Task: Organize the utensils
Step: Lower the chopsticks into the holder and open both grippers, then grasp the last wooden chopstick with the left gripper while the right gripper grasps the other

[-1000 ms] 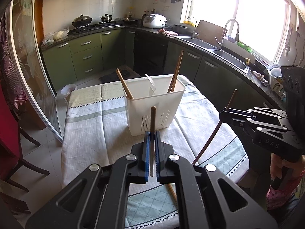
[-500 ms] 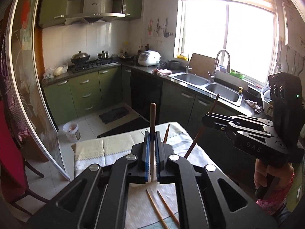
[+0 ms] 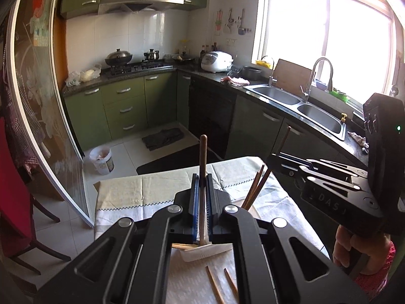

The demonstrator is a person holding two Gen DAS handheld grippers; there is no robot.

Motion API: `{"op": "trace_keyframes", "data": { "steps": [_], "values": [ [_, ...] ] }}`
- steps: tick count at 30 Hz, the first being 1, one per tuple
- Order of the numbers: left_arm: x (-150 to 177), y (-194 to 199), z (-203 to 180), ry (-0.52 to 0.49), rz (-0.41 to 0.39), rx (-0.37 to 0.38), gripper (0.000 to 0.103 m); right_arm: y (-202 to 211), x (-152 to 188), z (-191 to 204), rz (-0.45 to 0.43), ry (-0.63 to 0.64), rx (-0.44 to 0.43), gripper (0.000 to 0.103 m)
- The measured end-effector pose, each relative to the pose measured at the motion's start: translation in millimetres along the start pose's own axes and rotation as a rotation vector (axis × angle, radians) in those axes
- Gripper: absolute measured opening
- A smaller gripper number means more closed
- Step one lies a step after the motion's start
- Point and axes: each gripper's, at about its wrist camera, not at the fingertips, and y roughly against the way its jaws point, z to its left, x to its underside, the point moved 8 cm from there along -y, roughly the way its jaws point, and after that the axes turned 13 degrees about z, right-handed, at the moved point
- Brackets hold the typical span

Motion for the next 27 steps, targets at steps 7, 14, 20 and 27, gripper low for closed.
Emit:
{"op": "trace_keyframes", "data": {
  "steps": [7,14,20,27],
  "values": [
    [10.7,-15.1,3.7,0.008,0.058,0.02,0.006,-14.1,15.5,-4.2,0.022,-0.004,-0.013,0.016],
    [32.8,6.8,-9.4,-0.03,0.057,0.008,0.033,39.3,42.1,5.3,-0.052,0.028,-0.035,0.026],
    [116.7,-25.4,-20.8,-0.03,0.249,0.023,0.04,54.7,120.9,-1.1,0.0,0.057,-0.003,0.033],
    [208.2,-103.6,-20.4,0.02,0.483,0.026,0.04,50.9,216.3,-55.8,0.073,-0.064,0.038,0.033]
  ]
}}
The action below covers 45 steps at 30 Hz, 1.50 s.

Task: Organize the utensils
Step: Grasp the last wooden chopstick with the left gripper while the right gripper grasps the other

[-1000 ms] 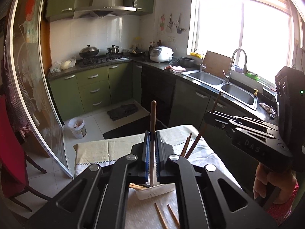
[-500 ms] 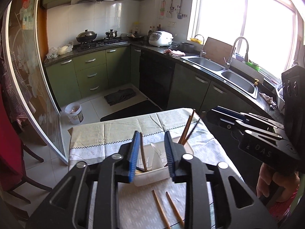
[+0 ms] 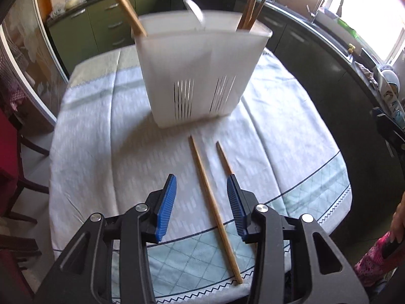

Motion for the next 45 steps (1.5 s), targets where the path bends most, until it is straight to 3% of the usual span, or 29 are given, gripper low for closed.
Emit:
{"op": "trace_keyframes", "data": {
  "steps": [6,11,16,20,24,32,37,45],
  "values": [
    [-11.4,-53.9,7.5,0.078,0.087,-0.041,0.026,-1.1,42.1,-44.4,0.016,-0.121,-0.058,0.033],
    [-16.6,-72.0,5.9,0.108,0.127,-0.045,0.024,-7.6,46.8,-62.7,0.023,-0.166,-0.079,0.034],
    [-21.3,-77.8,0.7,0.102,0.128,-0.061,0.024,-33.8,45.7,-50.2,0.079,-0.152,-0.088,0.034],
    [-21.6,-78.0,-2.1,0.097,0.127,-0.065,0.008,-58.9,43.8,-30.2,0.129,-0.114,-0.077,0.034],
    [-20.2,-74.5,5.2,0.102,0.123,-0.031,0.008,-85.3,40.0,-5.7,0.188,-0.063,-0.066,0.034],
    [-11.7,-26.6,39.7,0.116,-0.021,-0.008,0.008,-152.3,35.4,44.9,0.315,0.049,-0.006,0.034],
    [-2.9,2.0,56.5,0.111,-0.112,-0.042,0.008,-187.1,34.0,66.1,0.373,0.098,0.047,0.034],
    [1.1,15.3,70.8,0.116,-0.16,-0.015,0.008,-213.5,38.1,72.9,0.425,0.106,0.13,0.034]
  ]
}}
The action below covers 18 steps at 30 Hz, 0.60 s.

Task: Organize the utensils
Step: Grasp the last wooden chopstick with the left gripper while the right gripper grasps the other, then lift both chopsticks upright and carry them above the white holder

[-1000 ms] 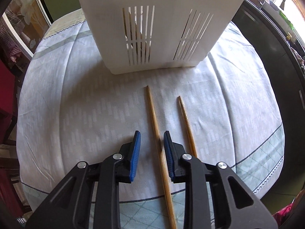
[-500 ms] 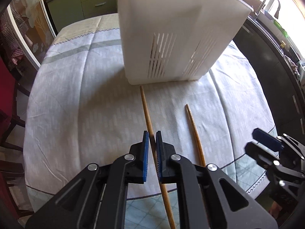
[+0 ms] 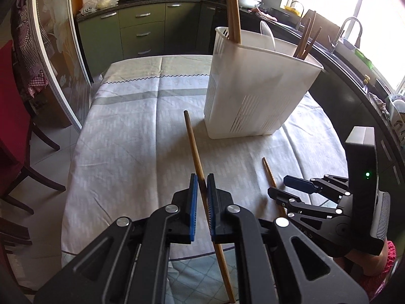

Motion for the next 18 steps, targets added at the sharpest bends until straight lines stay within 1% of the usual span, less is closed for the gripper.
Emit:
{"op": "trace_keyframes", "data": {
  "steps": [3,4,5,6,7,9,13,16,18],
  "values": [
    [3.5,-0.7,0.1,-0.001,0.001,0.017,0.008,-2.4,-3.7,3.1,-0.003,0.0,0.041,0.031],
    [4.2,-1.2,0.9,-0.001,0.0,0.02,0.008,-3.2,-5.9,5.7,-0.004,0.001,0.057,0.026],
    [5.7,-1.0,0.3,0.0,-0.002,0.023,0.008,-4.5,-8.1,6.4,-0.008,0.002,0.068,0.024],
    [6.5,-1.0,0.9,0.001,-0.003,0.025,0.008,-6.5,-11.7,7.4,-0.012,0.003,0.07,0.021],
    [7.2,-1.2,1.4,0.0,-0.002,0.028,0.008,-7.9,-14.5,8.2,-0.015,0.005,0.074,0.014],
    [8.5,-1.5,2.4,0.0,0.0,0.031,0.008,-9.4,-17.3,9.8,-0.014,0.001,0.068,0.008],
    [8.5,3.1,3.1,-0.002,-0.009,0.028,0.008,-1.5,-21.6,6.0,-0.035,-0.021,0.025,0.006],
    [6.0,11.2,1.2,-0.01,-0.029,0.023,0.008,23.0,-21.3,2.3,-0.084,-0.035,-0.033,0.006],
    [5.1,19.1,-1.7,-0.02,-0.048,0.018,0.008,43.5,-21.2,-1.9,-0.129,-0.041,-0.056,0.006]
  ]
}}
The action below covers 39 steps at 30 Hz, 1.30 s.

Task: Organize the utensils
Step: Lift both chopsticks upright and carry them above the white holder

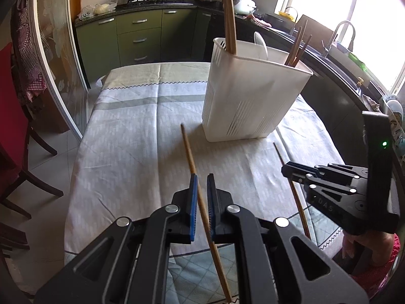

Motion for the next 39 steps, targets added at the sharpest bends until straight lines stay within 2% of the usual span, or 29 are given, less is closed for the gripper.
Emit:
{"op": "trace_keyframes", "data": {
  "steps": [6,9,12,15,17,19,22,26,30,31,32,36,39],
  "values": [
    [-4.1,23.6,-12.7,-0.029,-0.047,-0.002,0.008,65.8,-1.2,-7.7,-0.151,-0.009,-0.042,0.006],
    [-5.4,24.6,-15.0,-0.037,-0.039,-0.015,0.008,90.3,6.5,-11.9,-0.198,-0.007,-0.058,0.006],
    [-6.2,4.8,-7.4,-0.006,0.038,-0.027,0.008,110.9,15.8,-14.6,-0.239,-0.006,-0.078,0.006],
    [-4.8,-28.5,2.6,0.013,0.129,-0.077,0.008,125.8,20.8,-15.2,-0.26,-0.005,-0.095,0.006],
    [-3.3,-53.1,8.1,0.015,0.201,-0.112,0.016,134.3,27.7,-19.6,-0.267,-0.004,-0.107,0.006],
    [-3.6,-71.8,15.9,0.048,0.244,-0.135,0.022,137.0,31.5,-21.0,-0.271,-0.003,-0.115,0.006],
    [-6.5,-89.4,24.3,0.082,0.286,-0.167,0.022,137.5,37.9,-22.2,-0.273,-0.01,-0.125,0.006],
    [-7.5,-102.4,23.4,0.104,0.331,-0.141,0.024,140.1,42.6,-28.3,-0.275,-0.022,-0.14,0.006],
    [-10.1,-104.9,19.5,0.107,0.333,-0.138,0.023,140.7,45.5,-34.9,-0.278,-0.036,-0.151,0.006],
    [-11.2,-105.5,18.7,0.108,0.334,-0.135,0.02,140.5,46.1,-36.6,-0.279,-0.039,-0.154,0.006],
    [-11.5,-105.4,17.6,0.107,0.333,-0.135,0.008,140.3,46.8,-38.0,-0.279,-0.042,-0.158,0.006],
    [-11.6,-105.2,10.9,0.108,0.336,-0.105,0.006,141.1,50.2,-42.1,-0.282,-0.053,-0.168,0.006],
    [-13.6,-92.7,5.9,0.102,0.299,-0.09,0.006,142.1,51.3,-46.4,-0.285,-0.059,-0.18,0.006]
  ]
}}
